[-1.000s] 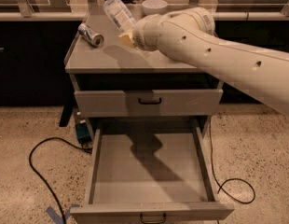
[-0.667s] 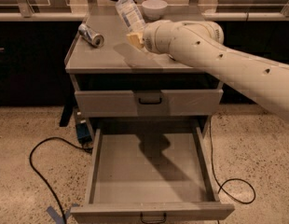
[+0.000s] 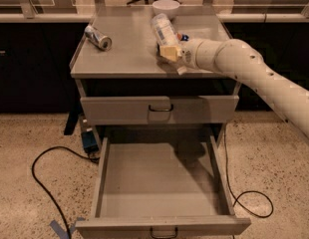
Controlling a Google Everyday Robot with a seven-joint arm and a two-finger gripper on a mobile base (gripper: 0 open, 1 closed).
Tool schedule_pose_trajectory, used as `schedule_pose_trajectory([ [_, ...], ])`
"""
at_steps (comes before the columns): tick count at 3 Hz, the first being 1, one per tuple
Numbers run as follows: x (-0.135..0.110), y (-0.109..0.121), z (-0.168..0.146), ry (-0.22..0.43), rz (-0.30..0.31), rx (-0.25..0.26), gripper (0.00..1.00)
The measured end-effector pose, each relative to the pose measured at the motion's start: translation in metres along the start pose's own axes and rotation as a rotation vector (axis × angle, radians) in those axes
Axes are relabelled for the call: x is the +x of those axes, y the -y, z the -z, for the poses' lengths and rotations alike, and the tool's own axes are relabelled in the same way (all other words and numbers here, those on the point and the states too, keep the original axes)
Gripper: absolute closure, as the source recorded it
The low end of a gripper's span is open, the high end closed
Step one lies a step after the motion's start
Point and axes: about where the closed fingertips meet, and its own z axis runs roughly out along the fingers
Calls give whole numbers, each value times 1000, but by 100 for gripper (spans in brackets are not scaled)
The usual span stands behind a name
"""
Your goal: Pick blue plastic bottle from middle drawer and place on counter
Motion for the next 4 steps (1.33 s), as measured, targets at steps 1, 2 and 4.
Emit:
schedule_pose_trajectory([
  [1,0,0,0,0,0,0,100],
  [2,-11,-3,-4,10,45,24,100],
  [4,-54,-39,-13,60,250,37,100],
])
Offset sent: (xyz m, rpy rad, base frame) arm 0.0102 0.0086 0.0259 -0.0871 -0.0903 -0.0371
